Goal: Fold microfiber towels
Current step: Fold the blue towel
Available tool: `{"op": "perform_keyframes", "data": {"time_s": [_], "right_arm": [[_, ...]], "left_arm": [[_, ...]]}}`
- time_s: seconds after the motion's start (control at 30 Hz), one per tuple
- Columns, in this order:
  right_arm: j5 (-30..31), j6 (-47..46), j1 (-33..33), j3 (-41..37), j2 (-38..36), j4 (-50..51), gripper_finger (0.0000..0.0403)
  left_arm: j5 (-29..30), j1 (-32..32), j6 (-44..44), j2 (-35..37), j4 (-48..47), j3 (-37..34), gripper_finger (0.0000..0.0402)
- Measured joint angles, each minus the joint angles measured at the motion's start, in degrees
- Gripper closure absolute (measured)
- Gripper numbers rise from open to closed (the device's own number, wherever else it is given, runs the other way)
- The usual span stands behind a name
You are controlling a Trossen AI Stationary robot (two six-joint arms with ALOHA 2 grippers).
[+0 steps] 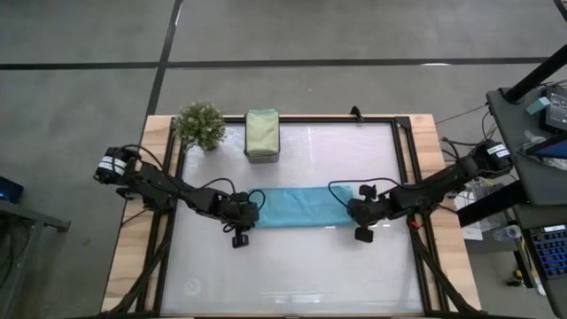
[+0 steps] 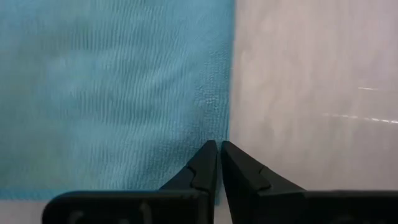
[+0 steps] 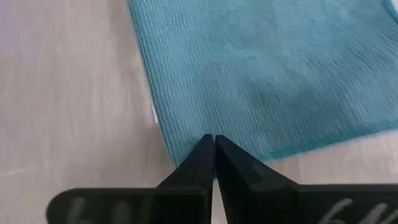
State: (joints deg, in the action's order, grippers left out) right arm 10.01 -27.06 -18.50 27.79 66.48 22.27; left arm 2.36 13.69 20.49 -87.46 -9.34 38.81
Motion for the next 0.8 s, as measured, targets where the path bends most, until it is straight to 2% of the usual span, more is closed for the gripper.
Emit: {"op": "perform_keyframes", "data": {"time_s": [0.17, 0.33, 0.43, 0.57, 0.8], "right_arm": [[-0.09, -2.11, 0.17, 0.97, -2.63, 0.38, 0.0394], [-0.09, -10.27, 2.31, 2.72, -5.59, 1.64, 0.0387], [-0.88, -18.09, 4.76, 2.8, -7.37, 2.55, 0.037], [-1.13, -27.69, 8.1, 2.58, -8.26, 7.49, 0.0343], [-7.23, -31.87, 12.81, 2.05, -8.16, 10.6, 0.0284]], "left_arm": [[0.37, -0.03, -3.17, 4.83, 0.86, 0.68, 0.0392], [3.99, -0.2, -6.51, 8.11, 1.16, 0.59, 0.0392], [8.45, -0.22, -7.4, 8.83, 1.7, 0.52, 0.0391], [9.74, -0.96, -7.8, 8.51, 3.15, 0.15, 0.0391], [10.32, -1.81, -7.78, 4.64, 4.88, -0.7, 0.0382]]}}
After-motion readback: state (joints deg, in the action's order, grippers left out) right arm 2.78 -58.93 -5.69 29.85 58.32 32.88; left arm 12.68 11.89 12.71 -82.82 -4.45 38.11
